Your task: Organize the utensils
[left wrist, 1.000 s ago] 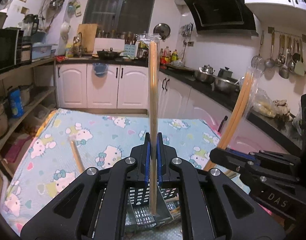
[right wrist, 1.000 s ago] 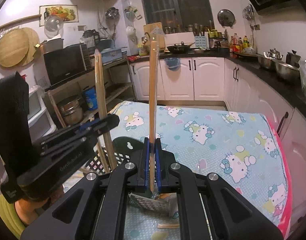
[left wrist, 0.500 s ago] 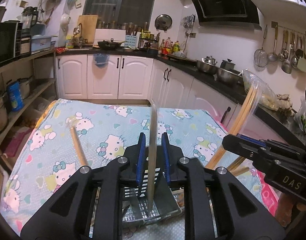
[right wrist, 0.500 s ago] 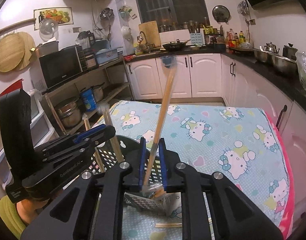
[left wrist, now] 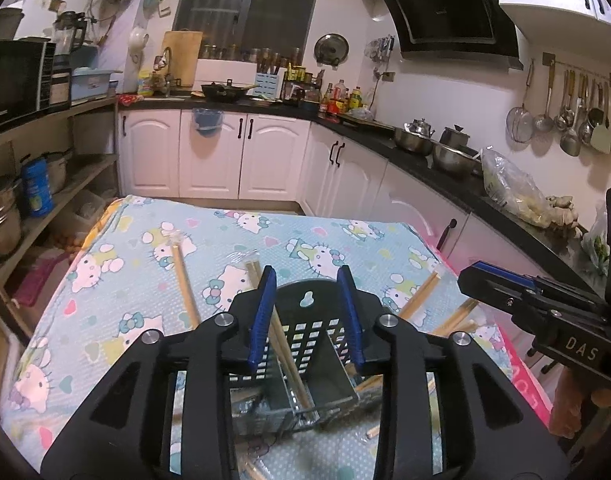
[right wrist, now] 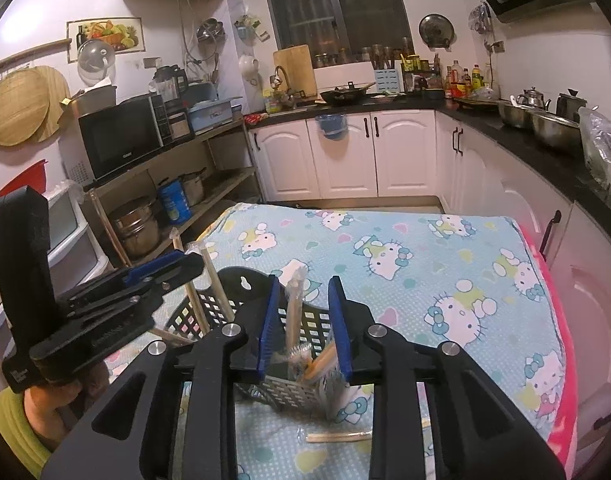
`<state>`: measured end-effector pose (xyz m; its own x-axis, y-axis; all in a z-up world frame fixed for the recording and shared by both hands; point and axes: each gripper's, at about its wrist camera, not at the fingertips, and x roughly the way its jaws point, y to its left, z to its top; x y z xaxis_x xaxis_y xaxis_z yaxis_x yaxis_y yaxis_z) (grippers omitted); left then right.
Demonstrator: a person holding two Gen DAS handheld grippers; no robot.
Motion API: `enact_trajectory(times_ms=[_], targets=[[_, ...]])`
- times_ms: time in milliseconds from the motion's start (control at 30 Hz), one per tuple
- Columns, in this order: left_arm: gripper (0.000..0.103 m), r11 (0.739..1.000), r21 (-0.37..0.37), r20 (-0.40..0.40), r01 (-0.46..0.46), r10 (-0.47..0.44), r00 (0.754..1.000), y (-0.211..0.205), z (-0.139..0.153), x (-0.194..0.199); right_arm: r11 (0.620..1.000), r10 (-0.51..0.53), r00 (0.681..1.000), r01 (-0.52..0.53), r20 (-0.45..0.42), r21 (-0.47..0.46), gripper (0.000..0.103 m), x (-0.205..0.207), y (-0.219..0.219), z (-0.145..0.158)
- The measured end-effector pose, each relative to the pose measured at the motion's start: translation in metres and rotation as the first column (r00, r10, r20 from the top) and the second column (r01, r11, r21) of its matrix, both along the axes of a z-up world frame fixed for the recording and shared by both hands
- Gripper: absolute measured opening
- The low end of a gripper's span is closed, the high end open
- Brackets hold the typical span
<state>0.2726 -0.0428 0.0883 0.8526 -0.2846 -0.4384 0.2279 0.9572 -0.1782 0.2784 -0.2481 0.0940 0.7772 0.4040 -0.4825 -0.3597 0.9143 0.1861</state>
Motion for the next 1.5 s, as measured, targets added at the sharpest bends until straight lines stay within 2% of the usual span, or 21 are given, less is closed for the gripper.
enact_trajectory(times_ms=[233, 533, 633, 700, 833, 1100, 1500], targets=[[0.037, 1.0, -0.014, 0.002, 0.006, -0.006, 1.0, 0.009, 0.009, -0.025, 1.0, -0.002, 1.0, 0.002, 0.004, -0.004, 0.028, -0.018, -0.003, 0.004], [0.051, 0.999, -0.022, -0.018, 0.027, -0.027, 0.999, 0.015, 0.006, -0.055, 1.0, -0.006, 1.0, 0.006, 0.015, 0.0, 0.032, -0.048, -0.01, 0.008], [0.052, 0.999, -0.026, -0.022, 0.026, -0.027, 0.999, 0.017, 0.004, -0.064, 1.0, -0.009, 1.0, 0.009, 0.017, 0.001, 0.035, -0.058, -0.013, 0.008], [0.063, 0.999, -0.026, -0.026, 0.027, -0.028, 0.999, 0.018, 0.002, -0.07, 1.0, -0.01, 1.0, 0.01, 0.018, -0.003, 0.036, -0.063, -0.015, 0.008], [0.067, 0.999, -0.025, -0.026, 0.026, -0.026, 0.999, 0.02, 0.0, -0.081, 1.0, -0.011, 1.0, 0.011, 0.017, -0.004, 0.038, -0.074, -0.019, 0.005], [0.083, 0.999, -0.031, -0.051, -0.008, 0.007, 0.999, 0.029, -0.012, -0.099, 1.0, -0.019, 1.0, 0.019, 0.008, -0.008, 0.045, -0.089, -0.026, -0.004], [0.091, 0.999, -0.006, -0.075, -0.041, 0.04, 0.996, 0.04, -0.032, -0.12, 1.0, -0.019, 0.999, 0.019, -0.026, -0.024, 0.049, -0.102, -0.022, -0.025]])
